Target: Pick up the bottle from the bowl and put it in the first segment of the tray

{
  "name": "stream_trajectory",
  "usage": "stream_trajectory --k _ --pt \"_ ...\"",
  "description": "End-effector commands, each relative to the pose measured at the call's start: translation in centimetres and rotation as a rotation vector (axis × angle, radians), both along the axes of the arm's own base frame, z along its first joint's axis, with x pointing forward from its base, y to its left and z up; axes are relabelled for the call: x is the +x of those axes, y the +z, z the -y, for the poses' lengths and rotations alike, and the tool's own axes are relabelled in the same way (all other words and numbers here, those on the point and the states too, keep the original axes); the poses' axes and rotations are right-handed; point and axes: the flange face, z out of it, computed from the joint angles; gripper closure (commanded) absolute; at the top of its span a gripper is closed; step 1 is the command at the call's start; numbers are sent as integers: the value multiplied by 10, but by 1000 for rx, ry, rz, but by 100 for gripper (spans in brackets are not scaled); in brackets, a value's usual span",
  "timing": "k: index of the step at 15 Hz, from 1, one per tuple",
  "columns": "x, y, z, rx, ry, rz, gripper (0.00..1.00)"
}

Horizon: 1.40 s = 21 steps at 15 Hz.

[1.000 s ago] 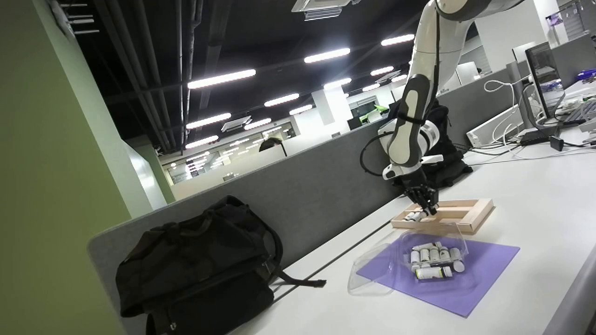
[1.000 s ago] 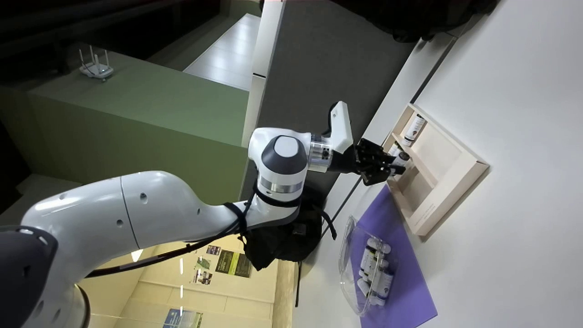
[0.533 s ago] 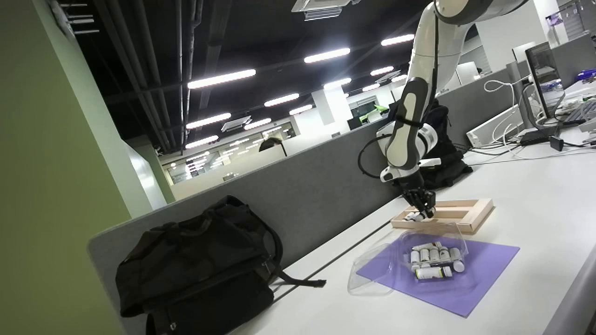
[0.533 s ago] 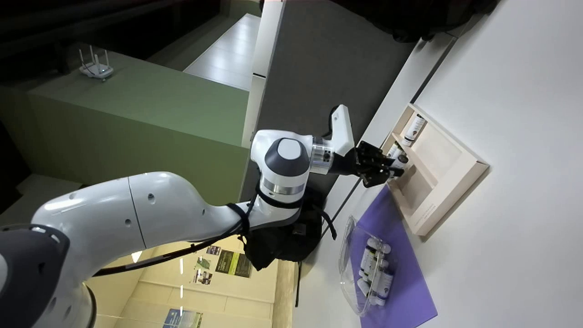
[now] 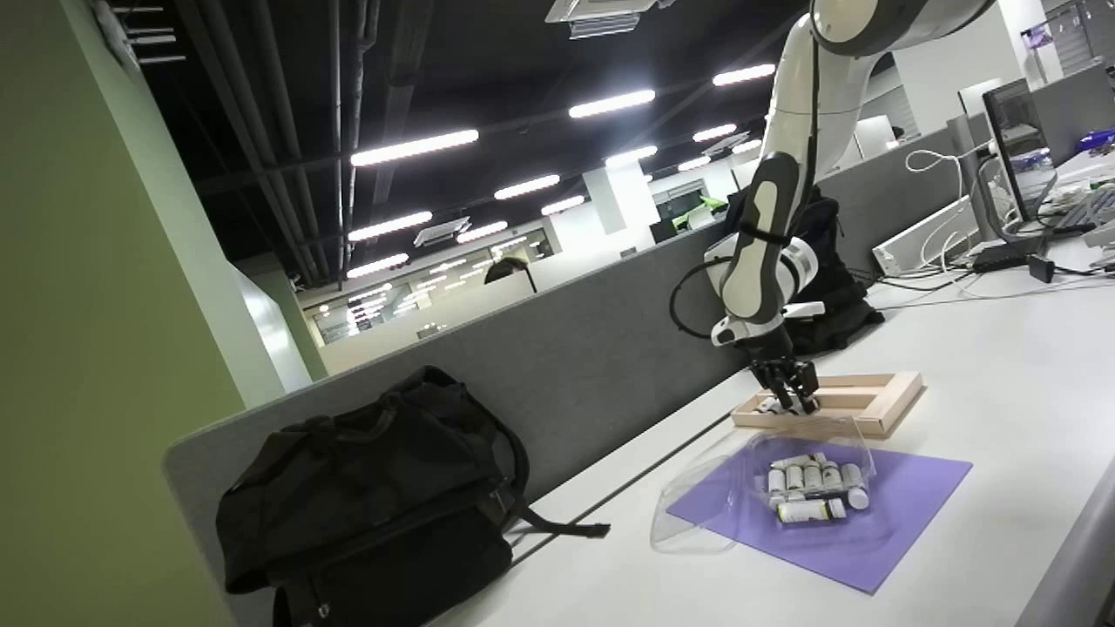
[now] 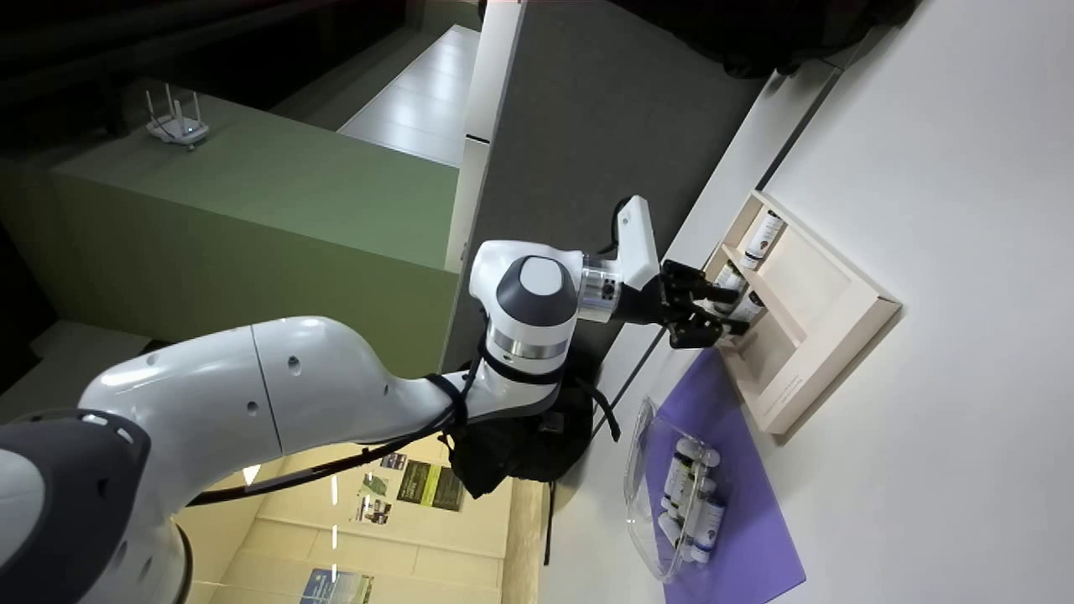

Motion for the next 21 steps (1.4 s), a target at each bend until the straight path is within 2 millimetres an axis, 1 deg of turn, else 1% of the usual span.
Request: stream_trajectory --k 1,2,3,4,5,8,10,12,14,15,18,21 --pt "-1 25 -11 8 9 8 7" --pt "-4 31 -15 15 5 -25 52" --pt "-7 34 -19 17 7 -43 48" --pt "-9 38 -22 -1 -1 -54 49" --pt "-11 42 -25 -8 -5 -75 54" --pt "-17 49 -27 -85 -45 -118 75" --pt "-15 45 -21 -112 -92 -129 87" --pt "-11 38 -15 -123 -133 -134 98" --pt "-9 30 -7 -125 -176 -139 100" --pt "-8 26 -3 -122 -192 -145 97" --pt "-7 13 7 -111 -230 -173 97" --pt "-4 4 13 -81 -243 -189 97"
